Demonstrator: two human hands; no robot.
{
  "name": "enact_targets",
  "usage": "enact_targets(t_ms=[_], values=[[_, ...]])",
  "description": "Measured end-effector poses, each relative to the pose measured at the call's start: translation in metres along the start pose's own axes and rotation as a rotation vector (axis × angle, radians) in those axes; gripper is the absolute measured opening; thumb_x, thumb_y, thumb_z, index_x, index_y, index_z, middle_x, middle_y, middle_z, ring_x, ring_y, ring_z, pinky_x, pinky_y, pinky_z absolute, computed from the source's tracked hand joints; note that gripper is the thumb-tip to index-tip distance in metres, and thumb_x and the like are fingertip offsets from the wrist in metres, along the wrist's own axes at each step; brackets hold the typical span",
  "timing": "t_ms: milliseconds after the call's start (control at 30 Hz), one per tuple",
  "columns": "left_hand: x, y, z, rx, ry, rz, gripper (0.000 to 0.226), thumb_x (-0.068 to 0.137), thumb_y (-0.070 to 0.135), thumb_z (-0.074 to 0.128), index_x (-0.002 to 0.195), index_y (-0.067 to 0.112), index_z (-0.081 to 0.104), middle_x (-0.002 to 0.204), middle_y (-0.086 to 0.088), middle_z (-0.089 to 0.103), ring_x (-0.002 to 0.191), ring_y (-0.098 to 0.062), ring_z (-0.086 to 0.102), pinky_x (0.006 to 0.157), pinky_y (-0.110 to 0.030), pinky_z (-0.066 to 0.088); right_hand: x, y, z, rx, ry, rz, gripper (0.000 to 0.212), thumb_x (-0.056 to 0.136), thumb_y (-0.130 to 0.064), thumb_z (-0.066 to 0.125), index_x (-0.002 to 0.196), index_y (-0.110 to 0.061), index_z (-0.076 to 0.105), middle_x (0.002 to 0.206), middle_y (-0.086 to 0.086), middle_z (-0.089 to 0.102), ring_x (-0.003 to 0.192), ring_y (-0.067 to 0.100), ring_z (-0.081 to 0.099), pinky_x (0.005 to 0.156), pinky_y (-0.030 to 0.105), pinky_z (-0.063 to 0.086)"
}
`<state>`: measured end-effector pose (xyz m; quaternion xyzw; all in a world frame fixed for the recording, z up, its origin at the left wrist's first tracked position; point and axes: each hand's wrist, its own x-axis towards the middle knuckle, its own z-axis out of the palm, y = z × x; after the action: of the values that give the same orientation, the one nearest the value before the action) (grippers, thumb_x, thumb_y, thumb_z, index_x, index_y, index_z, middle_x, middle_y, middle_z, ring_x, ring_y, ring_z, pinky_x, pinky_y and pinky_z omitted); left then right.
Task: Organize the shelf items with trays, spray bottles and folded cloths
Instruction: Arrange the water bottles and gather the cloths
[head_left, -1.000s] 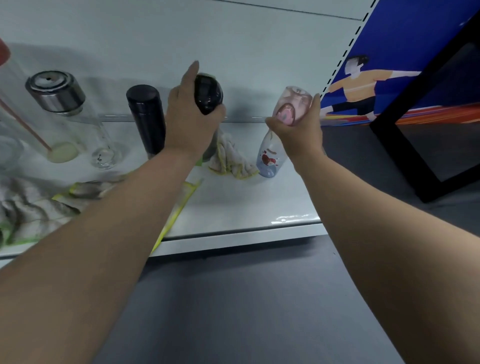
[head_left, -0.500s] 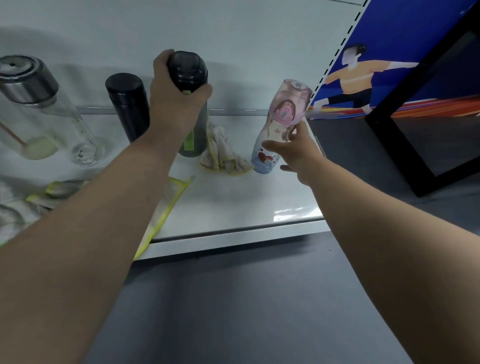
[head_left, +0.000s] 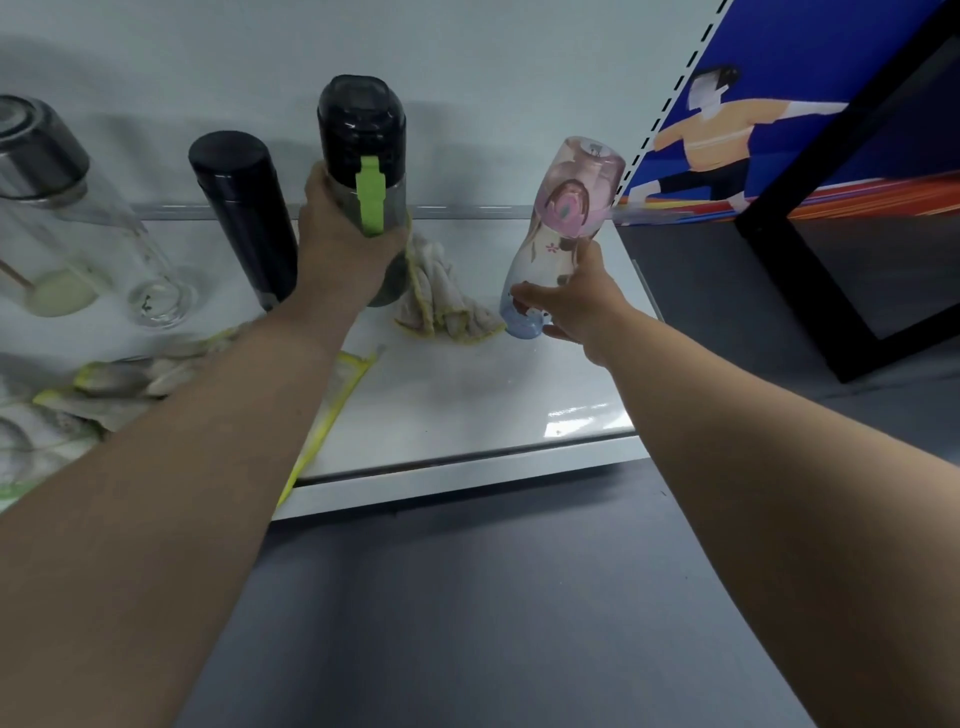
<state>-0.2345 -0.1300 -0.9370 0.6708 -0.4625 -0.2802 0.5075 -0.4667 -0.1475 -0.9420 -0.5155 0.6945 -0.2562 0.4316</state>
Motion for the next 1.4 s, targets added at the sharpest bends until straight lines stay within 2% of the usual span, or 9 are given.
enact_targets(t_ms=[233, 400, 633, 800, 900, 1033, 1100, 1267, 1400], values=[[-0.015, -0.010, -0.004, 0.276, 0.072, 0.062, 0.079, 0.079, 0.036, 0.078, 0.142, 0.008, 0.038, 0.135, -0.012, 0.051, 0.123, -0.027, 0.050, 0.100, -0.035, 0.042, 0.011, -0.002, 0.016, 0.038, 0.074, -0.075, 0.082, 0.077, -0.027, 0.082, 0.144, -0.026, 0.033, 0.120, 0.001, 0.047, 0.122, 0.033, 0.050, 0.096, 0.052, 0.052], [-0.018, -0.012, -0.010, 0.320, 0.077, 0.042, 0.082, 0.080, 0.044, 0.076, 0.144, 0.011, 0.037, 0.137, -0.010, 0.052, 0.124, -0.028, 0.052, 0.098, -0.036, 0.045, 0.020, -0.008, 0.029, 0.006, 0.139, -0.135, 0.081, 0.083, -0.030, 0.076, 0.148, -0.022, 0.030, 0.136, 0.011, 0.053, 0.125, 0.032, 0.050, 0.100, 0.048, 0.049], [-0.016, -0.008, -0.008, 0.259, 0.033, -0.057, 0.080, 0.082, 0.041, 0.075, 0.145, 0.015, 0.035, 0.136, -0.006, 0.055, 0.124, -0.025, 0.054, 0.096, -0.028, 0.042, 0.019, -0.012, 0.033, -0.001, 0.142, -0.125, 0.077, 0.084, -0.032, 0.072, 0.148, -0.020, 0.031, 0.138, 0.010, 0.054, 0.125, 0.029, 0.051, 0.103, 0.045, 0.046], [-0.014, -0.008, -0.009, 0.198, -0.010, -0.108, 0.087, 0.082, 0.043, 0.074, 0.152, 0.019, 0.028, 0.139, -0.005, 0.054, 0.126, -0.024, 0.054, 0.105, -0.036, 0.044, 0.013, -0.003, 0.032, -0.138, 0.094, 0.056, 0.067, 0.083, -0.043, 0.075, 0.130, -0.004, 0.048, 0.126, 0.016, 0.058, 0.115, 0.034, 0.057, 0.095, 0.046, 0.053], [-0.017, -0.007, -0.012, 0.243, -0.033, -0.171, 0.076, 0.078, 0.048, 0.070, 0.140, 0.013, 0.043, 0.130, -0.010, 0.057, 0.115, -0.028, 0.058, 0.097, -0.039, 0.049, 0.008, -0.002, 0.025, -0.228, 0.121, 0.105, 0.053, 0.084, -0.039, 0.073, 0.118, -0.002, 0.058, 0.114, 0.018, 0.064, 0.104, 0.033, 0.063, 0.088, 0.043, 0.057], [-0.026, 0.000, -0.015, 0.347, -0.057, -0.217, 0.048, 0.085, 0.033, 0.062, 0.121, 0.004, 0.051, 0.121, -0.016, 0.055, 0.104, -0.032, 0.057, 0.081, -0.034, 0.046, -0.011, -0.009, 0.023, -0.330, -0.011, 0.023, 0.030, 0.091, -0.033, 0.063, 0.107, -0.008, 0.066, 0.093, 0.012, 0.070, 0.070, 0.020, 0.064, 0.064, 0.031, 0.053], [-0.031, 0.007, -0.017, 0.424, -0.073, -0.227, 0.050, 0.087, 0.034, 0.062, 0.123, 0.002, 0.049, 0.123, -0.019, 0.053, 0.108, -0.036, 0.056, 0.085, -0.039, 0.049, -0.022, -0.016, 0.029, -0.233, -0.114, -0.013, 0.021, 0.091, -0.028, 0.064, 0.107, -0.013, 0.065, 0.095, 0.011, 0.071, 0.062, 0.016, 0.064, 0.060, 0.030, 0.051], [-0.044, 0.011, -0.023, 0.571, -0.229, -0.344, 0.074, 0.083, 0.054, 0.064, 0.133, 0.002, 0.047, 0.129, -0.018, 0.053, 0.114, -0.037, 0.056, 0.089, -0.040, 0.051, -0.039, -0.037, 0.052, -0.128, -0.311, -0.064, 0.031, 0.096, -0.022, 0.059, 0.127, -0.028, 0.062, 0.109, 0.007, 0.068, 0.074, 0.017, 0.069, 0.066, 0.028, 0.058], [-0.050, 0.018, -0.044, 0.584, -0.371, -0.328, 0.042, 0.091, 0.045, 0.059, 0.101, 0.004, 0.055, 0.093, -0.007, 0.058, 0.079, -0.024, 0.056, 0.063, -0.029, 0.041, -0.046, -0.047, 0.074, -0.232, -0.466, -0.009, 0.039, 0.102, -0.022, 0.053, 0.141, -0.027, 0.051, 0.121, 0.005, 0.060, 0.091, 0.021, 0.065, 0.071, 0.030, 0.057]])
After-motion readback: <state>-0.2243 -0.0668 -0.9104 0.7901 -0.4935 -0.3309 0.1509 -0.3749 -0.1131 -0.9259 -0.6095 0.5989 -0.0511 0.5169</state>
